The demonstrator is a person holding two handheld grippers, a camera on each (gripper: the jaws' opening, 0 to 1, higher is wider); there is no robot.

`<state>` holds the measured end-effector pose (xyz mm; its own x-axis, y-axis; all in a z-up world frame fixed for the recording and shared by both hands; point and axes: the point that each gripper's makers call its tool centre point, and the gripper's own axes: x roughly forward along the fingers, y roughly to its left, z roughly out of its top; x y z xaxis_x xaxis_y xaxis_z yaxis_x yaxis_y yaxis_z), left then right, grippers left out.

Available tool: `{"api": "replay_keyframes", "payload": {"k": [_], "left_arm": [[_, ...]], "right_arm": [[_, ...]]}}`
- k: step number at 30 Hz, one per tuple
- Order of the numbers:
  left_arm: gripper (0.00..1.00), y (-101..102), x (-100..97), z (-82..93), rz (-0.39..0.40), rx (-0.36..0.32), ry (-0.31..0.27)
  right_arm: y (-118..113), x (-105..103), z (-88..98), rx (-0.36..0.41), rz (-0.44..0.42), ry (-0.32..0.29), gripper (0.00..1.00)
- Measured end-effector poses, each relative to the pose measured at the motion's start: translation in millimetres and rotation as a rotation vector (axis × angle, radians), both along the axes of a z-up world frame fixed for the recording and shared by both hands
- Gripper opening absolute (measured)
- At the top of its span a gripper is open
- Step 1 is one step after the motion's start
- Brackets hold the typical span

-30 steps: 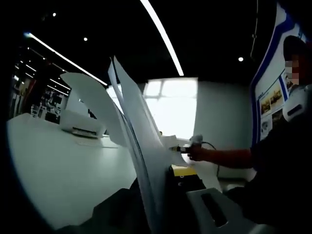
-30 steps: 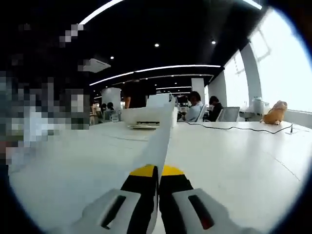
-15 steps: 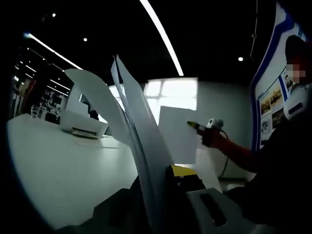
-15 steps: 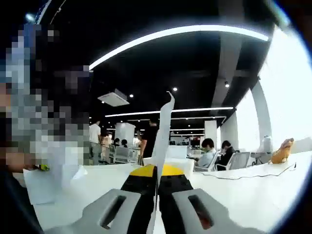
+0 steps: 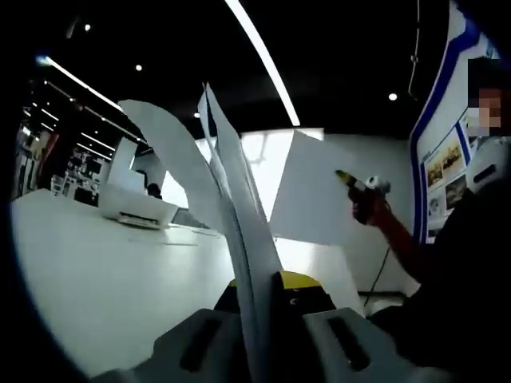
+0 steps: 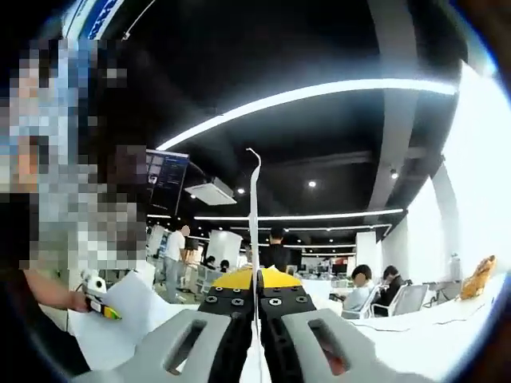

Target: Organize the stack of printing papers by aligning and flattening the scattered papers on the table

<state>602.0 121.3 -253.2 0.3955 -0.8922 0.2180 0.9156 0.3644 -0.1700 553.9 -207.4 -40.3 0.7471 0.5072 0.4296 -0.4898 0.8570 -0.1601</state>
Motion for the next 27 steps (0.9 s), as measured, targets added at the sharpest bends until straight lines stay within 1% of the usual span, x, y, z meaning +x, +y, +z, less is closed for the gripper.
{"api": "replay_keyframes", "payload": {"k": [1,2,5,8,12,19,22,26,27], "left_arm": [[0.07,0.1,0.0,0.1,0.000,0.000,-0.001],[0.07,0.1,0.1,0.0,0.002,0.002,-0.002],[0.06,0.2,0.4,-0.3,0.006,0.005,-0.004],[0.06,0.5,1.0,-0.6,0.014,0.011,-0.012],[0.06,1.3,1.6,-0.3,0.020,0.011,-0.015],[0.06,2.4,2.5,0.0,0.029,0.012,-0.021],[0.06,2.5,2.8,0.0,0.033,0.015,-0.025],[0.06,3.2,3.6,0.2,0.038,0.015,-0.028],[0.06,3.5,3.8,0.3,0.039,0.014,-0.028]], "right_arm": [[1.1,-1.5,0.5,0.001,0.002,-0.002,0.00],[10.3,-10.7,2.5,0.007,0.011,-0.012,0.00],[29.9,-28.5,7.0,0.021,0.044,-0.036,0.00],[46.8,-39.2,7.6,0.019,0.078,-0.048,0.00],[65.1,-47.1,5.4,0.010,0.136,-0.036,0.00],[79.0,-61.1,5.7,0.011,0.202,-0.027,0.00],[87.0,-69.8,7.5,0.023,0.257,-0.025,0.00],[91.2,-74.7,7.3,0.032,0.310,-0.015,0.00],[94.2,-76.7,6.5,0.039,0.335,-0.007,0.00]]}}
